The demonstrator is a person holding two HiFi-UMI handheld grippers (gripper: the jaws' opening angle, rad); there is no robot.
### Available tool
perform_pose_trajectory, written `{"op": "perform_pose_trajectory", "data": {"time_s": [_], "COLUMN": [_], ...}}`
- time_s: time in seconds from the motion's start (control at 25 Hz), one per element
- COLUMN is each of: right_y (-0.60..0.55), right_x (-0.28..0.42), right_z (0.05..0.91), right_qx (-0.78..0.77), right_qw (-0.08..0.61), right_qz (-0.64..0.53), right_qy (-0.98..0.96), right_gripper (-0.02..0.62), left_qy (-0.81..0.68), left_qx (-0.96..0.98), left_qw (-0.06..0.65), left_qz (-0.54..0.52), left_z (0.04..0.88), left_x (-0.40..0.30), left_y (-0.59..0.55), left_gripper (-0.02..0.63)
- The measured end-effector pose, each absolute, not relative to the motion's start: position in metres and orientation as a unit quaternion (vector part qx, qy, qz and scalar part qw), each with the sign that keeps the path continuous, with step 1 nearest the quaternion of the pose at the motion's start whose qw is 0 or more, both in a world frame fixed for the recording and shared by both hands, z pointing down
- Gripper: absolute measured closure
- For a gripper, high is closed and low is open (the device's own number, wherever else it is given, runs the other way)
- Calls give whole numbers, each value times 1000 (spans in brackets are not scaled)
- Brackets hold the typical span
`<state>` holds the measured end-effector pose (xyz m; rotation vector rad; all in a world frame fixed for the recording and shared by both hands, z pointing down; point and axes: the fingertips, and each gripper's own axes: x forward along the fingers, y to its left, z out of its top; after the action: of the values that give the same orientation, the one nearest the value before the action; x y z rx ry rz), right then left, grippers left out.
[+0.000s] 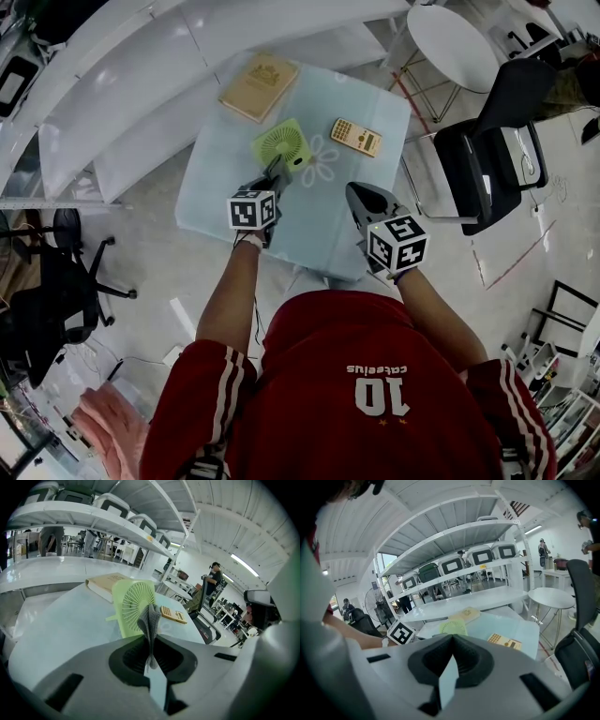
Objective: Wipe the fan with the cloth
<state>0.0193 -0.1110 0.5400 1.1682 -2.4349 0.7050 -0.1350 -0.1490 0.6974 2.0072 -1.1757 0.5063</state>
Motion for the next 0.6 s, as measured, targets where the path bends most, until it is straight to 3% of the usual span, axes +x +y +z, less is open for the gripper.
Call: {"op": "perform_pose_trajectory", "data": {"time_s": [0.6], "right_y": [-125], "right_x": [48], "right_z": [552], "right_qx": [420], "right_qw": [183], "right_qz": [260], "right_qy": [-850], "right_gripper": [592], "left_qy": [-443], "left_qx": [784], "left_qw": [383], "left_qz": [204], "left_z": [714], "left_x": [-102], "left_y": [-169], "left_gripper": [578]}}
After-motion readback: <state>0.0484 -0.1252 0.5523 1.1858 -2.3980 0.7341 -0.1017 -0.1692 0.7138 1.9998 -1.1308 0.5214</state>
